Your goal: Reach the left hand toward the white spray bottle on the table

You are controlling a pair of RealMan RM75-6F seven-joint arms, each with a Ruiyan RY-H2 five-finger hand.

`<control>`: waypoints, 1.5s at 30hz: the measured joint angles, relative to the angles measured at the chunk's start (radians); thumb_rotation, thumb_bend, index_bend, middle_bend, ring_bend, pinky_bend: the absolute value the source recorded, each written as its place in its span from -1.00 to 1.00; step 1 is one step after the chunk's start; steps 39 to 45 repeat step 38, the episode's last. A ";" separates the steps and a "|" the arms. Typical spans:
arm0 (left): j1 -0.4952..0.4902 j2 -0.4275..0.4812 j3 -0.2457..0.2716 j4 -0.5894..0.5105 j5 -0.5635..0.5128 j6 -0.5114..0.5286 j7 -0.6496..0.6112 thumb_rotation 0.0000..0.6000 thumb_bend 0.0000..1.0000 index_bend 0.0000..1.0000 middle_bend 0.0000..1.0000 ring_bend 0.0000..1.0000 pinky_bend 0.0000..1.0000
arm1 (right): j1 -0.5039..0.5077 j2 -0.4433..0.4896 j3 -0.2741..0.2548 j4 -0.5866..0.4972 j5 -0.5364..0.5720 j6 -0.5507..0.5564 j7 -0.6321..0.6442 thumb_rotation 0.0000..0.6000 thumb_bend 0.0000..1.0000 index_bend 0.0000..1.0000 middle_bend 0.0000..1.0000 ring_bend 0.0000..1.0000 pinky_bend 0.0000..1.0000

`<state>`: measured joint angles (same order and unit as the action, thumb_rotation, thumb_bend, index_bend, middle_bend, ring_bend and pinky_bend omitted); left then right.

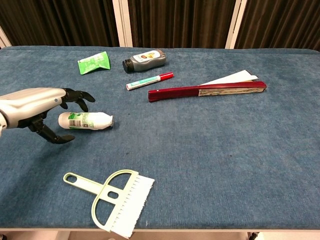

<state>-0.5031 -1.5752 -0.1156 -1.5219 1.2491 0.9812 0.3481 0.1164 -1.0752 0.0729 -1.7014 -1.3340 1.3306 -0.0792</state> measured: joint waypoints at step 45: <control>-0.045 0.338 -0.134 -0.253 0.123 0.158 -0.218 1.00 -0.13 0.31 0.34 -0.20 -0.31 | -0.002 0.003 -0.002 -0.003 0.000 0.003 0.004 1.00 -0.32 -0.64 -0.69 -0.80 -0.59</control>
